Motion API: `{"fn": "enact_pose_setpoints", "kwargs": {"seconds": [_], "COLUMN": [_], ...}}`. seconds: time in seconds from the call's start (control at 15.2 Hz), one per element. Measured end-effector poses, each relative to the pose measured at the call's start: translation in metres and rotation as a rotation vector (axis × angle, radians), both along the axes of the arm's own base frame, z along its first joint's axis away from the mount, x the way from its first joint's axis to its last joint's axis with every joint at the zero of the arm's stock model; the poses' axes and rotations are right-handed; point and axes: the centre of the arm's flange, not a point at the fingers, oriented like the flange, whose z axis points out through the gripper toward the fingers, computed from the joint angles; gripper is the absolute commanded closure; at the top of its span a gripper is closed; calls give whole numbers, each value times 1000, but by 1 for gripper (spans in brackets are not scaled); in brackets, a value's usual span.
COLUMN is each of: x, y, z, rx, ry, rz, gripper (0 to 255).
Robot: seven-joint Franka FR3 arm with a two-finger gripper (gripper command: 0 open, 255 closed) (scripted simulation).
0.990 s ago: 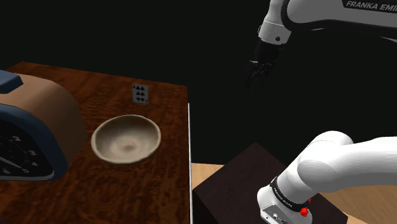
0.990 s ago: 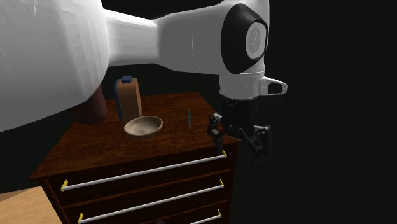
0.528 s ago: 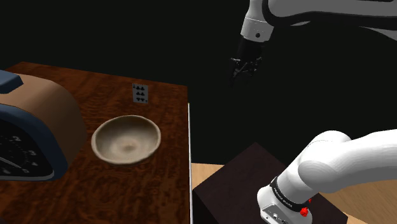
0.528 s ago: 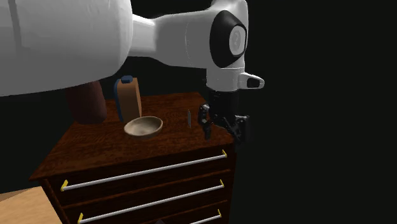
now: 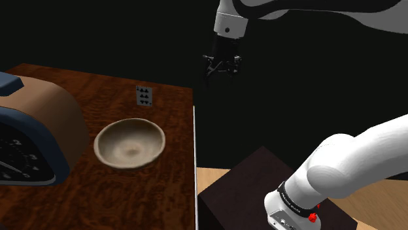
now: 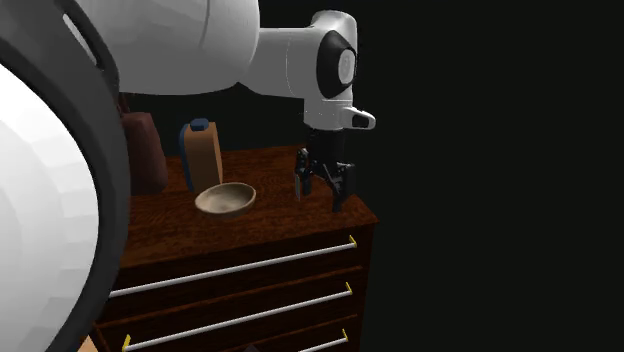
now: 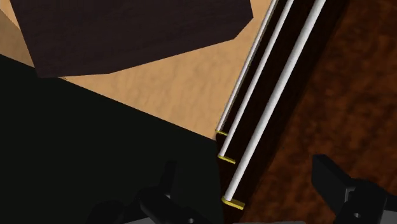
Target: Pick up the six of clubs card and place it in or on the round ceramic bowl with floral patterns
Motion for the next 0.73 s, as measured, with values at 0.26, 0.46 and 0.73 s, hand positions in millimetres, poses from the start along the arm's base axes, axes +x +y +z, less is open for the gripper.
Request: {"fn": "enact_pose_setpoints", "kwargs": {"seconds": [0.26, 0.46, 0.73], "x": [34, 57, 96], "y": [40, 68, 105], "z": [-2, -2, -6], "rx": [17, 29, 46], "ry": [16, 27, 43], "rz": [-55, -96, -151], "gripper": [0, 0, 0]}}
